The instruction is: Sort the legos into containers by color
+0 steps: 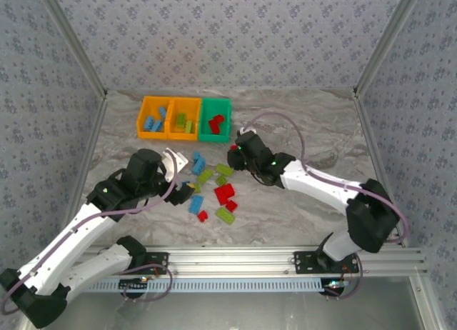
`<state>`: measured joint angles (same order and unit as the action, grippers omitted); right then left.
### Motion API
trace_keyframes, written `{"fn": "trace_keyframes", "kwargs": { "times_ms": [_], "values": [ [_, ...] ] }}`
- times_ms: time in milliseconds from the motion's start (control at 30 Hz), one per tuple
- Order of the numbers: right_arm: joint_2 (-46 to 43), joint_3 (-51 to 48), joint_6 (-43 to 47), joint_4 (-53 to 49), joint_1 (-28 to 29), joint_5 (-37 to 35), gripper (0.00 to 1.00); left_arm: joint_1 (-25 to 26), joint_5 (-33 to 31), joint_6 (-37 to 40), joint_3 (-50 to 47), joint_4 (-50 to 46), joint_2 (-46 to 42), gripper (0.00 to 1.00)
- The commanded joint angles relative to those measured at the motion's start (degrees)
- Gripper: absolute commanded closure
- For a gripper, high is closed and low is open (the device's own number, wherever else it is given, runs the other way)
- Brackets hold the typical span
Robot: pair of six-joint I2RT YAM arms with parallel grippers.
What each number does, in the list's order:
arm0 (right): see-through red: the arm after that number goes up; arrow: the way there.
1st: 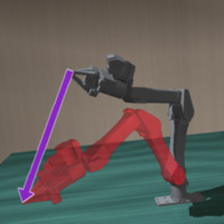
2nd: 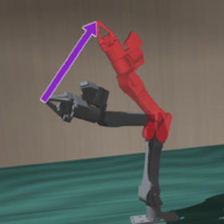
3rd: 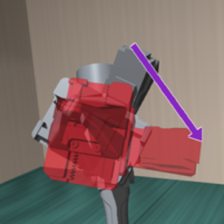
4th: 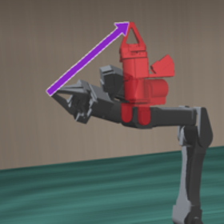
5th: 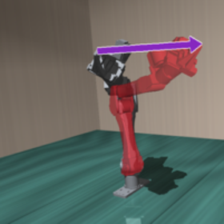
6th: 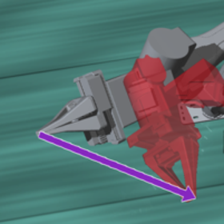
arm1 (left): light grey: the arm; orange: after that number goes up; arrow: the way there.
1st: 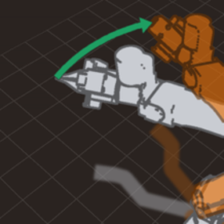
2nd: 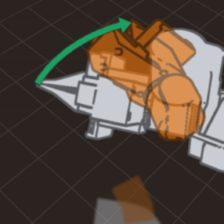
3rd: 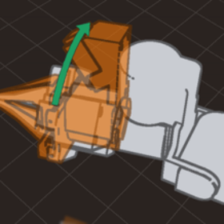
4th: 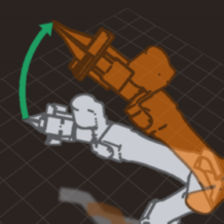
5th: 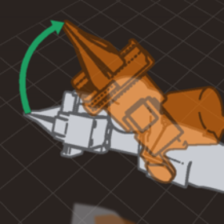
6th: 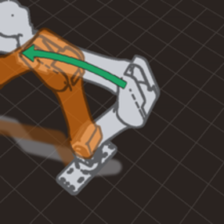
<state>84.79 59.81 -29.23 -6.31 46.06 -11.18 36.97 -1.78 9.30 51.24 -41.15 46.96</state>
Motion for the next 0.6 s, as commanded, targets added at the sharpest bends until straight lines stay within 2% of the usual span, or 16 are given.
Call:
{"fn": "trace_keyframes", "kwargs": {
  "times_ms": [0, 233, 400, 567],
  "values": [
    [2.06, -0.34, 10.29, 15.27, -0.6, -0.06, 0.61, -2.1, -1.77, -1.95, -0.14, 1.91, -0.55, 0.01],
    [17.98, 16.03, 18.78, 15.48, -4.25, 1.64, 0.61, -2.72, -2.08, -2.12, -0.33, 1.49, -0.24, 0.01],
    [31.49, 29.14, 20.38, 8.89, -5.73, -4.33, 0.62, -3.0, -2.0, -2.02, -0.33, 1.59, -0.24, 0.01],
    [40.41, 37.81, 21.05, 5.79, -6.17, -7.77, 0.6, -3.3, -1.83, -2.03, -0.32, 1.58, -0.07, 0.01]
  ]
}}
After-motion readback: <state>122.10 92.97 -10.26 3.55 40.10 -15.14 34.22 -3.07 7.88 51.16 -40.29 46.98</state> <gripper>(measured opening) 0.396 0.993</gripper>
